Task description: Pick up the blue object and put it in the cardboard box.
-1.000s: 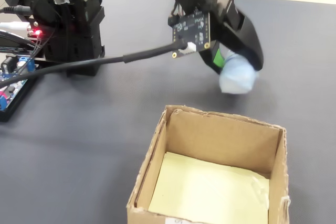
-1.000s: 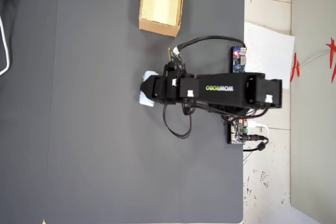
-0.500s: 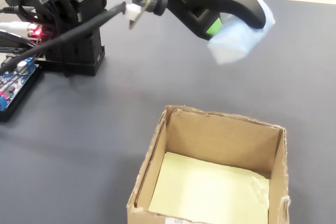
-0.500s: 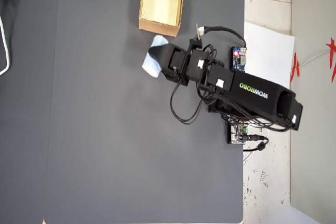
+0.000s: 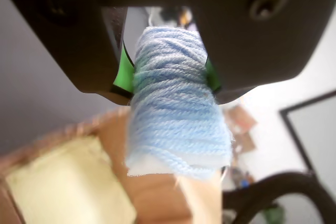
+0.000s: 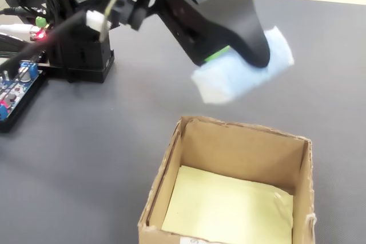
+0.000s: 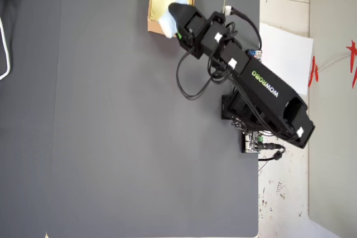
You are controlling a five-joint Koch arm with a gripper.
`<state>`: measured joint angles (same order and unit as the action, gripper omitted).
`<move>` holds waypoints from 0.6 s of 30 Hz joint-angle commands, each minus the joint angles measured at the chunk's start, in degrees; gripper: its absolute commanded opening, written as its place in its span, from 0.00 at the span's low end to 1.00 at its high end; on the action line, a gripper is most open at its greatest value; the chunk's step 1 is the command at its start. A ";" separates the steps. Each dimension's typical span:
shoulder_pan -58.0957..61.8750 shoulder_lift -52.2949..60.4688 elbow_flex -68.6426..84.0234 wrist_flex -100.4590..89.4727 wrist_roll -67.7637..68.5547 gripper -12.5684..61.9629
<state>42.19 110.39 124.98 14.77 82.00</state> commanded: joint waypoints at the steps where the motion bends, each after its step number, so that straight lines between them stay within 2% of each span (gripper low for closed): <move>1: 0.79 -0.62 -4.39 -4.04 0.00 0.33; 10: 5.27 -11.51 -10.55 -4.66 -1.14 0.34; 12: 6.06 -13.80 -12.04 -4.39 -0.62 0.42; 18: 7.03 -15.21 -12.39 -4.13 2.46 0.57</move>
<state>49.04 94.75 116.89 14.77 82.09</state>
